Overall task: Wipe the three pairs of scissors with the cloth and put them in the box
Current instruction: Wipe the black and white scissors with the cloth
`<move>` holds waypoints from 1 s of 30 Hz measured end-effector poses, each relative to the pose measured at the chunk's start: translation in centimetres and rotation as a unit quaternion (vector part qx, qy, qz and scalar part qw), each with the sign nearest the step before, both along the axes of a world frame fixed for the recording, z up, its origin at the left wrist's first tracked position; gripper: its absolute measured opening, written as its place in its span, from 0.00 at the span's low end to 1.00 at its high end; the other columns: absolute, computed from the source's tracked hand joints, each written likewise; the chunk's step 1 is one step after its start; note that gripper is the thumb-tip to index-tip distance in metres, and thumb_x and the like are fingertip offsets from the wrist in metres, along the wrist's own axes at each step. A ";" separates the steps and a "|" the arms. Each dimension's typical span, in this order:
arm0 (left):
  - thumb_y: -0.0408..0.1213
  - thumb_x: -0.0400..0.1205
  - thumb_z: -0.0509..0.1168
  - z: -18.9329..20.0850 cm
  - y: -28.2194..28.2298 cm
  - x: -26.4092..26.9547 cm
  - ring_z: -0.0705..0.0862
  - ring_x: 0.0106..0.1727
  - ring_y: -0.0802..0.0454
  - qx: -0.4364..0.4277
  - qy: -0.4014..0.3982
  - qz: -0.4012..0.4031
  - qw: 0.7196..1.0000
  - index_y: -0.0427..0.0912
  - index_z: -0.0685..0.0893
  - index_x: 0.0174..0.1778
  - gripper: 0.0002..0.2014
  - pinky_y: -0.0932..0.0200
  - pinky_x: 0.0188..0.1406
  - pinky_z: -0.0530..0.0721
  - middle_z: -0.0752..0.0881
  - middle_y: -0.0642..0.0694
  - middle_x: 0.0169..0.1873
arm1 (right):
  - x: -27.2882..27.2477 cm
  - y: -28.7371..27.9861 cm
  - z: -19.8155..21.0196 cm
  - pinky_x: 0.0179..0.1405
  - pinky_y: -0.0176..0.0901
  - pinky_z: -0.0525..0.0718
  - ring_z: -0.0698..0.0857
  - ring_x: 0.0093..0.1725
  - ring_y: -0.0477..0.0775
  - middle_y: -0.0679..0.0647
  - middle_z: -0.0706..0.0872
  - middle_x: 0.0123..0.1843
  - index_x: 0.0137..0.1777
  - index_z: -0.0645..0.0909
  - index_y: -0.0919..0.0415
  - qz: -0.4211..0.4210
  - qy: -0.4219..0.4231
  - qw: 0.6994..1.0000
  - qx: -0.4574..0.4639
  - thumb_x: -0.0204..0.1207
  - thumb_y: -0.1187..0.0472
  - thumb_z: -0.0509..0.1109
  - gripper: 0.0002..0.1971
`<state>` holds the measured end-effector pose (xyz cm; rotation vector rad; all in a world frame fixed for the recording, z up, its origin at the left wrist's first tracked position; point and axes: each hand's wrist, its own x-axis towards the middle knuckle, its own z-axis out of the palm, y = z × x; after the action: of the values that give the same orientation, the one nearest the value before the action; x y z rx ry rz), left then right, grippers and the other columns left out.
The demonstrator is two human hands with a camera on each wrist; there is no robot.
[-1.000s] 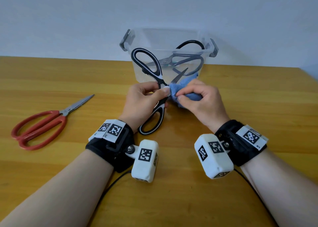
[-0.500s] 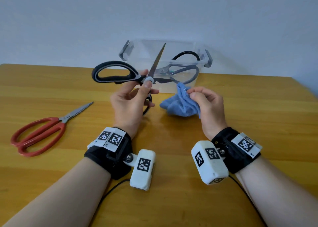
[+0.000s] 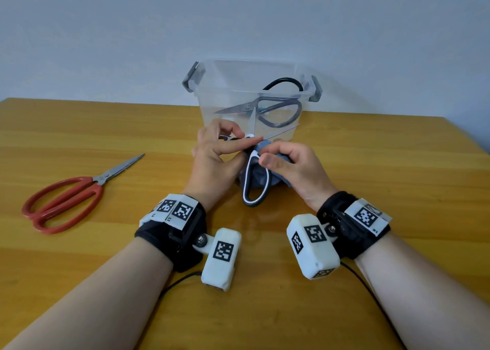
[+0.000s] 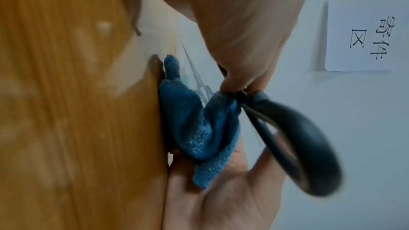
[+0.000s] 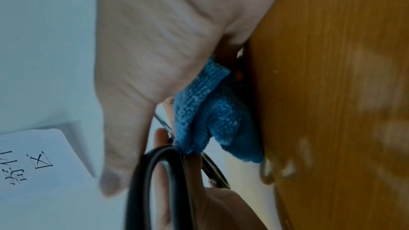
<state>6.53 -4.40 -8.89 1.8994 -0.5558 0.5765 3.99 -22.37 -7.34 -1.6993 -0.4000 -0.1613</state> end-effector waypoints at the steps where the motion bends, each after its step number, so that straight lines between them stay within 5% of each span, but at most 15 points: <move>1: 0.51 0.80 0.71 0.0 0.0 0.0 0.75 0.63 0.50 0.014 -0.006 0.002 1.000 0.75 0.87 0.60 0.15 0.28 0.65 0.75 0.78 0.64 0.52 | 0.0 0.0 0.0 0.44 0.32 0.84 0.89 0.43 0.42 0.43 0.91 0.41 0.43 0.90 0.53 -0.002 0.008 1.000 -0.007 0.68 0.50 0.81 0.09; 5: 0.42 0.76 0.65 0.2 0.0 -0.1 0.77 0.55 0.56 -0.005 -0.005 0.008 1.000 0.72 0.89 0.58 0.20 0.23 0.60 0.75 0.82 0.62 0.43 | 0.3 -0.2 -0.5 0.42 0.32 0.85 0.89 0.42 0.39 0.40 0.91 0.40 0.43 0.89 0.52 -0.021 0.018 0.999 -0.039 0.67 0.55 0.78 0.05; 8: 0.35 0.74 0.59 0.3 0.6 0.1 0.83 0.49 0.57 -0.125 -0.012 0.057 0.990 0.72 0.91 0.49 0.25 0.21 0.59 0.78 0.84 0.61 0.40 | 0.5 -0.4 -0.9 0.41 0.29 0.83 0.88 0.42 0.36 0.36 0.91 0.39 0.42 0.88 0.51 -0.034 0.021 0.999 -0.015 0.67 0.58 0.75 0.04; 11: 0.35 0.76 0.59 0.6 0.9 0.0 0.81 0.54 0.60 -0.176 -0.008 0.175 0.969 0.70 0.85 0.52 0.22 0.27 0.67 0.76 0.79 0.59 0.47 | 0.7 -0.4 -1.1 0.44 0.32 0.84 0.89 0.43 0.40 0.39 0.92 0.40 0.40 0.90 0.50 -0.047 0.014 0.999 0.007 0.67 0.59 0.75 0.04; 14: 0.45 0.82 0.63 0.7 0.7 0.0 0.80 0.63 0.50 -0.236 0.022 0.201 0.950 0.57 0.79 0.59 0.10 0.40 0.71 0.76 0.79 0.50 0.56 | 0.8 -0.6 -1.0 0.47 0.41 0.87 0.90 0.44 0.47 0.47 0.93 0.40 0.37 0.92 0.48 -0.079 0.022 0.995 0.062 0.63 0.56 0.78 0.04; 17: 0.52 0.81 0.67 1.2 0.3 0.0 0.81 0.59 0.51 -0.335 0.101 0.142 0.926 0.47 0.73 0.62 0.19 0.54 0.58 0.83 0.79 0.47 0.57 | 1.0 -0.7 -0.8 0.49 0.49 0.89 0.91 0.46 0.55 0.54 0.94 0.43 0.41 0.92 0.52 -0.116 0.015 0.986 0.119 0.61 0.50 0.76 0.11; 21: 0.57 0.74 0.72 1.1 -0.5 -0.1 0.88 0.45 0.49 -0.340 0.231 -0.062 0.910 0.42 0.82 0.54 0.23 0.54 0.41 0.88 0.86 0.46 0.46 | 0.9 -0.7 -0.7 0.57 0.59 0.90 0.91 0.54 0.62 0.58 0.93 0.50 0.46 0.92 0.54 -0.131 -0.002 0.984 0.122 0.66 0.50 0.75 0.12; 26: 0.47 0.83 0.72 1.0 -0.1 -0.4 0.87 0.42 0.52 -0.254 0.247 -0.116 0.928 0.46 0.90 0.39 0.11 0.52 0.45 0.86 0.88 0.47 0.36 | 0.5 -0.4 -0.8 0.51 0.36 0.83 0.88 0.51 0.48 0.51 0.90 0.49 0.50 0.91 0.54 -0.057 -0.038 0.998 -0.006 0.74 0.58 0.78 0.05; 30: 0.41 0.85 0.70 1.0 0.2 -0.1 0.86 0.44 0.49 -0.325 0.264 -0.122 0.900 0.43 0.88 0.39 0.10 0.51 0.47 0.85 0.86 0.41 0.41 | 0.4 -0.4 -0.6 0.60 0.41 0.85 0.89 0.60 0.49 0.50 0.92 0.57 0.57 0.90 0.54 -0.049 -0.023 0.998 0.027 0.77 0.59 0.75 0.10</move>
<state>6.41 -4.22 -7.86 1.2378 -0.1933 0.0419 4.36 -22.78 -7.95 -1.6642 -0.3429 -0.2809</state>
